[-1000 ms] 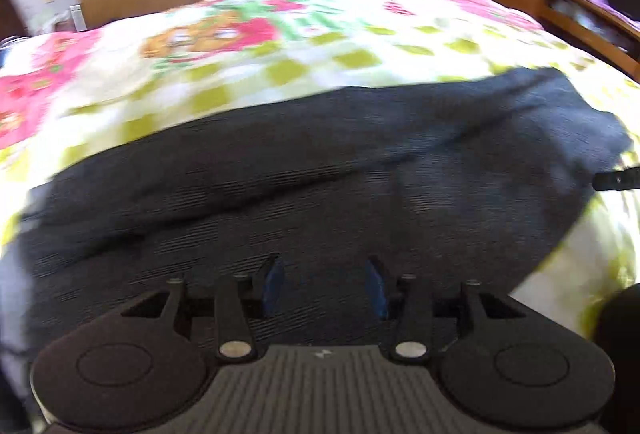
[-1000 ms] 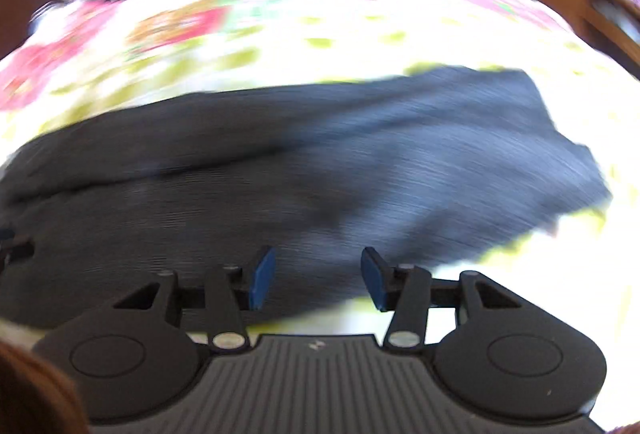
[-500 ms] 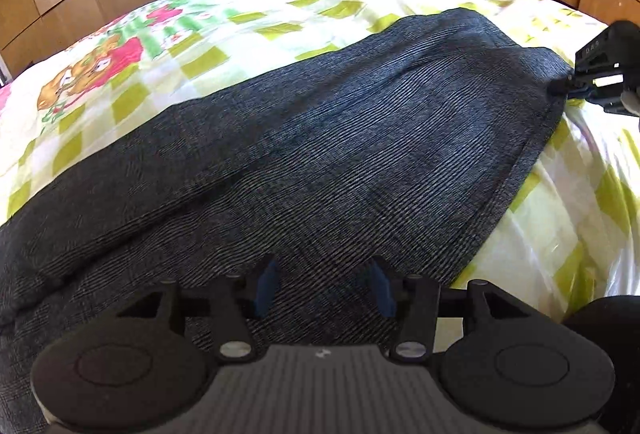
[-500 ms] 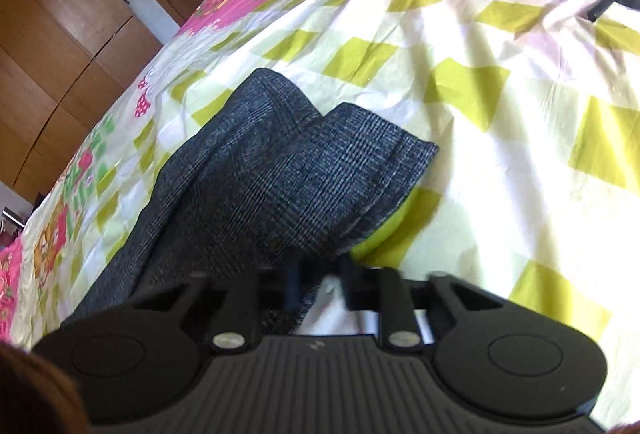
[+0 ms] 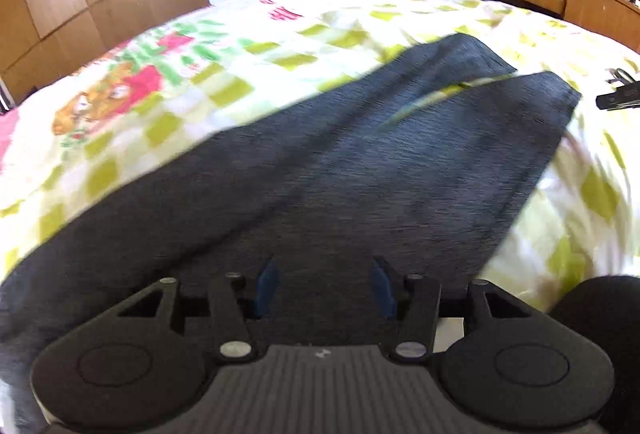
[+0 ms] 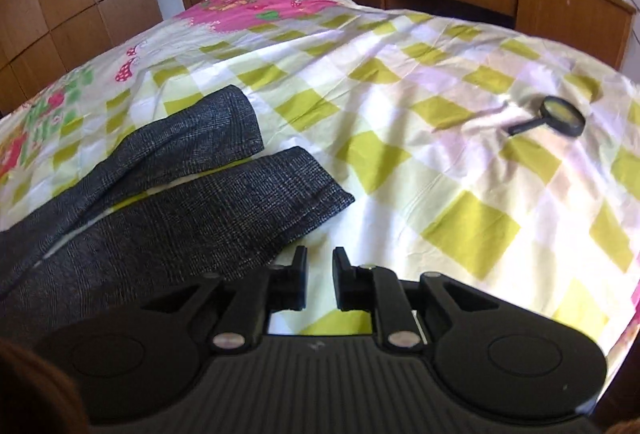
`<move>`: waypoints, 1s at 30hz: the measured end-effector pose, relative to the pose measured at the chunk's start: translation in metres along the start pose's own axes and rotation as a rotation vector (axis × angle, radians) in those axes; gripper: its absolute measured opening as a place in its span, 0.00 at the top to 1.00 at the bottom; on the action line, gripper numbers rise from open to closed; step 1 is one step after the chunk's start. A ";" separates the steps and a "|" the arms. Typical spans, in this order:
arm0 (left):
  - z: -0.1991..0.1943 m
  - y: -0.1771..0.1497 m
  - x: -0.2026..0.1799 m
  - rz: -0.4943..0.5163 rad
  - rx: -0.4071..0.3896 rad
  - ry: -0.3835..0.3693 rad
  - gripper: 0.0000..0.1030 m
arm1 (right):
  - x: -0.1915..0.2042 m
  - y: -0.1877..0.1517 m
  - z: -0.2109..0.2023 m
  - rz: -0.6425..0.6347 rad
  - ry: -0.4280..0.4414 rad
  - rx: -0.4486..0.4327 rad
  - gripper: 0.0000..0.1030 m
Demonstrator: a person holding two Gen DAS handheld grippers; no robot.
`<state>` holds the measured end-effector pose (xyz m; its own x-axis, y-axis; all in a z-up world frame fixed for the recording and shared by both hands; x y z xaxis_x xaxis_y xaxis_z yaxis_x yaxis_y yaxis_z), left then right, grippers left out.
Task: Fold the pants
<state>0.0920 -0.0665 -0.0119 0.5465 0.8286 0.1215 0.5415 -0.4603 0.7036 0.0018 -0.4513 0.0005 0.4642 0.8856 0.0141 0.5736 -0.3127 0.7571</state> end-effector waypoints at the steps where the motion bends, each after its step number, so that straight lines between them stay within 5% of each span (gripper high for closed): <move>1: -0.007 -0.002 0.023 0.001 -0.014 0.022 0.37 | 0.019 0.005 -0.008 -0.082 0.033 -0.017 0.85; 9: -0.009 -0.030 0.223 0.000 0.003 0.210 0.31 | 0.285 0.030 0.013 -0.649 0.584 0.033 0.63; 15: 0.008 -0.056 0.344 -0.132 0.076 0.224 0.26 | 0.455 0.014 0.064 -0.952 0.804 0.104 0.50; 19: 0.036 -0.073 0.382 -0.183 0.118 0.166 0.24 | 0.492 -0.004 0.097 -1.051 0.825 0.199 0.46; 26: 0.060 -0.092 0.406 -0.206 0.185 0.110 0.16 | 0.493 -0.006 0.109 -1.043 0.822 0.268 0.43; 28: 0.060 -0.094 0.406 -0.215 0.209 0.103 0.21 | 0.499 -0.008 0.108 -1.059 0.825 0.297 0.54; 30: 0.061 -0.091 0.400 -0.181 0.215 0.124 0.40 | 0.505 -0.010 0.103 -1.079 0.814 0.284 0.74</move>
<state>0.3004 0.2875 -0.0696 0.3536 0.9299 0.1014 0.7531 -0.3473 0.5588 0.3002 -0.0363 -0.0675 -0.7590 0.6499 -0.0397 0.5558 0.6784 0.4805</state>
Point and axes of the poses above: each gripper's, at about its wrist camera, not at the fingertips, and z roughly the way its jaws point, x to its left, y to its top, the point moved 3 cm from there along z, roughly the way its jaws point, and after that the axes turned 5 degrees about -x, right-handed, at the moved point
